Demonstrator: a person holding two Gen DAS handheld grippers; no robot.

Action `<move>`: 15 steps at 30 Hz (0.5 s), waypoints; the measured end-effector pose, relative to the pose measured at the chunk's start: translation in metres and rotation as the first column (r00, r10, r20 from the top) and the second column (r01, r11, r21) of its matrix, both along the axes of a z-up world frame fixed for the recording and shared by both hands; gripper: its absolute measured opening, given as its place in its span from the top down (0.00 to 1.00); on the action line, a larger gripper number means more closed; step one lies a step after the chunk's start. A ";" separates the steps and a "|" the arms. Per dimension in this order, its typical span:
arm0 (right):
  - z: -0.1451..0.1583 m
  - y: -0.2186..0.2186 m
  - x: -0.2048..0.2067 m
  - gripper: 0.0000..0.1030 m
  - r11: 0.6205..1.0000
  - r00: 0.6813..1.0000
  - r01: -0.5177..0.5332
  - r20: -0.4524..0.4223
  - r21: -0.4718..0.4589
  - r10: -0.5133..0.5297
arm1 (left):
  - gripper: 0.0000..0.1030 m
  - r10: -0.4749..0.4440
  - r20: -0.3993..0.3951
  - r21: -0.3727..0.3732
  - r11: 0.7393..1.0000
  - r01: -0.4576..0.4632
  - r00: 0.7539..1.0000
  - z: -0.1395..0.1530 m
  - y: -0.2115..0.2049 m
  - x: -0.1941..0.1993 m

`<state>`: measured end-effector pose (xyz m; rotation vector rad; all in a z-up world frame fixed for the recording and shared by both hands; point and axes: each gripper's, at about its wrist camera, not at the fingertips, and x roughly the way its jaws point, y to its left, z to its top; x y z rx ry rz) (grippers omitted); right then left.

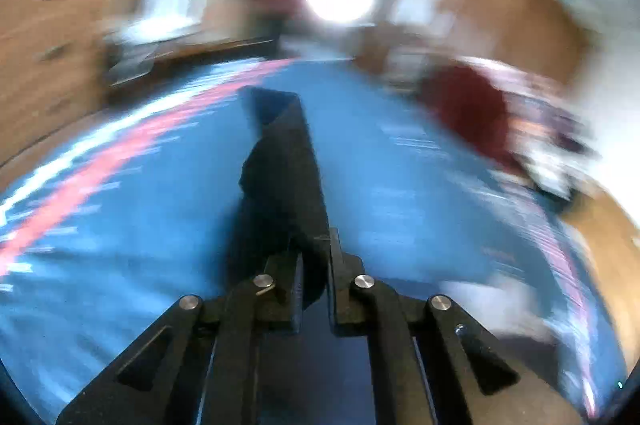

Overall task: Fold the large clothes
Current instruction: 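Lift the navy garment with both grippers and fold it over itself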

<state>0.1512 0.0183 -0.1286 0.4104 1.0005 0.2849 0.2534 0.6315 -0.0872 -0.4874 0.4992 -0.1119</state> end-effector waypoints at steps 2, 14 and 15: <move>0.001 -0.006 -0.001 0.57 0.999 1.000 0.018 0.009 0.045 -0.018 | 0.74 -0.195 0.086 -0.073 0.977 0.201 0.977 0.015 -0.089 -0.006; -0.034 0.020 0.062 0.53 0.962 0.991 -0.096 -0.064 0.256 0.116 | 0.36 -0.198 -0.156 -0.185 0.968 0.168 0.968 -0.090 -0.134 -0.039; -0.035 0.028 0.071 0.53 0.956 0.989 -0.108 -0.066 0.271 0.131 | 0.36 -0.149 -0.178 -0.185 0.976 0.115 0.973 -0.100 -0.117 -0.042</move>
